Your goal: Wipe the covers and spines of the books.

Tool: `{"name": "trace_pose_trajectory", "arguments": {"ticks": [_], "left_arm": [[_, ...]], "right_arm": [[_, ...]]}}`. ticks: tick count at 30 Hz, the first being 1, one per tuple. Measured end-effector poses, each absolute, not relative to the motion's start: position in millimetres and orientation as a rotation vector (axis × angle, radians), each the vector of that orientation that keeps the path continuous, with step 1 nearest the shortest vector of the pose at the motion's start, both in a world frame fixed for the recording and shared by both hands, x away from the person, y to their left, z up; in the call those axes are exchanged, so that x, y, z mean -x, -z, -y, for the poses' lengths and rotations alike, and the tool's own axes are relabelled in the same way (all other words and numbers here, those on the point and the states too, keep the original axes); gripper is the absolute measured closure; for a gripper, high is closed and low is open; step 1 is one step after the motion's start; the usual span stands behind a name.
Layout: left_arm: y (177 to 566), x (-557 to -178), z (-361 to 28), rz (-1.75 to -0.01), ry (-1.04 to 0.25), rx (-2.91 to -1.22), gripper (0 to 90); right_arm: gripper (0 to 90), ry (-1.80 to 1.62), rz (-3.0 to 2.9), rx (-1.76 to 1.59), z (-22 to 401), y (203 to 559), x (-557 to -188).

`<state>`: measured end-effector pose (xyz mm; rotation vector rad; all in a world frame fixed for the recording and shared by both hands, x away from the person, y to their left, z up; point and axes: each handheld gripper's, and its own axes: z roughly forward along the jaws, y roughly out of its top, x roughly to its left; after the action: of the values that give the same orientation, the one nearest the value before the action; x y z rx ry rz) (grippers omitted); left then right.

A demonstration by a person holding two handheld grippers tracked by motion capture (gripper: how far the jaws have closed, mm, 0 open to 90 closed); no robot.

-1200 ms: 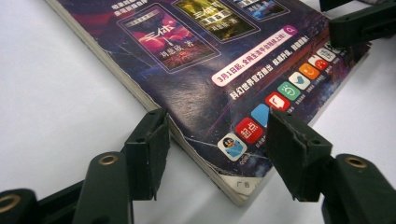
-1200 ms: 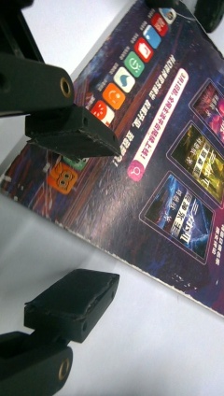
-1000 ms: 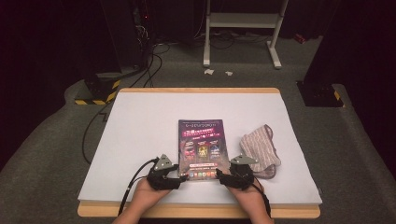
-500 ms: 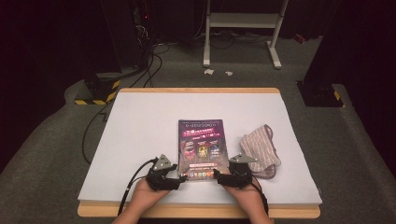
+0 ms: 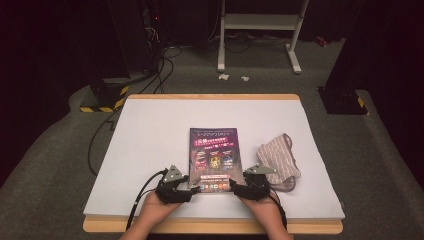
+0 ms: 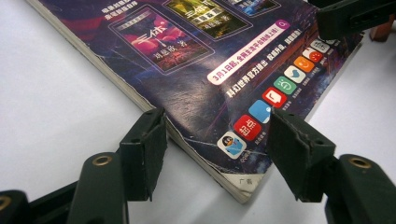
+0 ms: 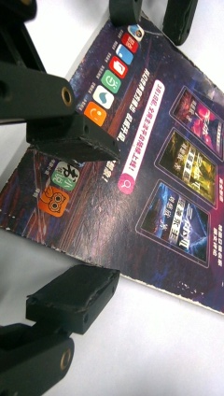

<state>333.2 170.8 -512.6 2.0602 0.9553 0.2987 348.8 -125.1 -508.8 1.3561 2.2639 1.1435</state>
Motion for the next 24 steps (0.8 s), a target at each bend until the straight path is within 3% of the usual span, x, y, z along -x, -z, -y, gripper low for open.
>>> {"name": "trace_pose_trajectory", "arguments": {"ticks": [19, 24], "left_arm": [[512.6, -333.1, -172.8, -0.969, -0.309, -2.055, 39.0], [512.6, -333.0, -173.3, -0.969, -0.307, -2.054, 38.9]], "right_arm": [[39.2, -1.152, -2.244, -1.337, 121.4, 507.7, -345.7], [34.7, -1.103, -2.266, -1.336, 118.0, 509.2, -346.5]]}}
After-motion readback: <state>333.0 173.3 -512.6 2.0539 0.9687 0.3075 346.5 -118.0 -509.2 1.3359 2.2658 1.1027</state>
